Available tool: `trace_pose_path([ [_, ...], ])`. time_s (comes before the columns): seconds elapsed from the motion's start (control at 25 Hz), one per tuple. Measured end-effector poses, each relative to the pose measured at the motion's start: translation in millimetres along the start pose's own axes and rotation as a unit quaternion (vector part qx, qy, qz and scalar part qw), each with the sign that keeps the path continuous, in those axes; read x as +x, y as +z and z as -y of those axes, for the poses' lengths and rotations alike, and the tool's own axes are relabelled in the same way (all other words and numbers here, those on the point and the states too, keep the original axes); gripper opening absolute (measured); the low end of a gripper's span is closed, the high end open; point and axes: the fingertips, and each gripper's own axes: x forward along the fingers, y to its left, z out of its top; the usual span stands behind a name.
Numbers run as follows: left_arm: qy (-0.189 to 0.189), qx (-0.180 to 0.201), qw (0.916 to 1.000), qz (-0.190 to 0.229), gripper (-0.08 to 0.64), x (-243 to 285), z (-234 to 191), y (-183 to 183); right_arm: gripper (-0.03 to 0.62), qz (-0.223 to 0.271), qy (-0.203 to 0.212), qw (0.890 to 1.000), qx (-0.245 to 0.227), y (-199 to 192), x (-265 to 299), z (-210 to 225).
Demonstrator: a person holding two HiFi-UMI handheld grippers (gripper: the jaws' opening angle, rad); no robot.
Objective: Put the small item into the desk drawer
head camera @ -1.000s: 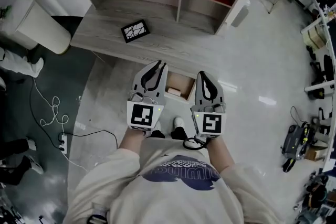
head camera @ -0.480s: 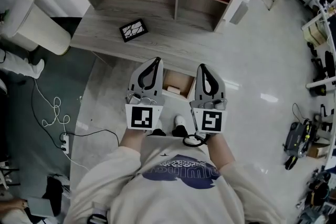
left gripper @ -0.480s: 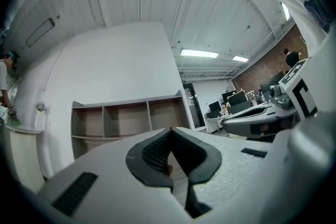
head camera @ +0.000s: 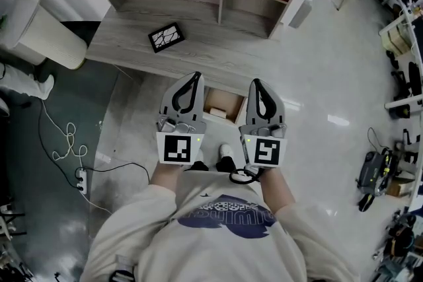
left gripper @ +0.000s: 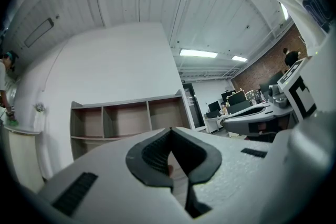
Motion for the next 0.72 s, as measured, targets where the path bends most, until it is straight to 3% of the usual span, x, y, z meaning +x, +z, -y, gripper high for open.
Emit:
trace_pose_path([
  [0.28,-0.001,0.006,1.0,0.002,0.008,6,-3,-2,-0.003,0.015,-0.002,1.0,0.01,5,6,1],
  [0.44,-0.012,0.035,0.9993,-0.006,0.008,8,-4,-5,-0.003,0.012,-0.005,1.0,0.007,4,11,-1],
  [0.6,-0.002,0.011,0.9999,-0.004,0.008,10,-8,-5,-0.003,0.015,-0.004,1.0,0.005,7,15,-2],
  [0.72,-0.01,0.04,0.9991,-0.006,0.008,12,-9,-3,-0.003,0.015,-0.004,1.0,0.003,8,17,-2],
])
